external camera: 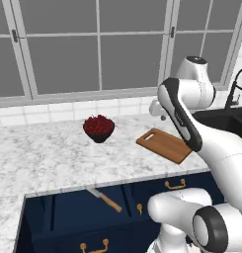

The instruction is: Pick up the knife from the drawer and place it on the cutting board. Then place the meat from the plate to the cutting board.

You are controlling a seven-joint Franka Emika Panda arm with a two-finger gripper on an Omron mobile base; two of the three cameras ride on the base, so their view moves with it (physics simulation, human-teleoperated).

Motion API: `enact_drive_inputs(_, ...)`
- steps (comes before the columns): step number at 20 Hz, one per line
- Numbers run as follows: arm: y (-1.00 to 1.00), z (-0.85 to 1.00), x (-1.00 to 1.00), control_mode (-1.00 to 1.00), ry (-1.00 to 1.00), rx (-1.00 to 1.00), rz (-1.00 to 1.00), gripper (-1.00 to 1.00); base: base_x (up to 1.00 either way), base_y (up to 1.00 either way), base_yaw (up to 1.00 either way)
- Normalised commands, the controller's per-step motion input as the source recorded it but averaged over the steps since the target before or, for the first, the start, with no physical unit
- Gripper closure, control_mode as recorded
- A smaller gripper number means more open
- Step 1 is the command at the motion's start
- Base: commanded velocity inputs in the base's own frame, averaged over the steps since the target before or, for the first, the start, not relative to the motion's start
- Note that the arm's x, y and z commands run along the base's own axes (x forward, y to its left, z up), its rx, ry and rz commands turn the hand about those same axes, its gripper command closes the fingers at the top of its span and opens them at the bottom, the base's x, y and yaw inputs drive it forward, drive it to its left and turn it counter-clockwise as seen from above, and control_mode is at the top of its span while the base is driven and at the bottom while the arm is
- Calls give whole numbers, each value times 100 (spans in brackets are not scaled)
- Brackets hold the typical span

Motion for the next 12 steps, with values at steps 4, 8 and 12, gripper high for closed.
enact_drive_inputs(4, -6, -7, 0, 100, -1, 0, 2, -100, -8, -27, 10)
enact_drive_inputs(8, 0, 0, 0, 100, 0, 0, 0, -100, -36, -66, 35)
enact_drive_inputs(12, 0, 0, 0, 100, 0, 0, 0, -100, -11, -9, 43)
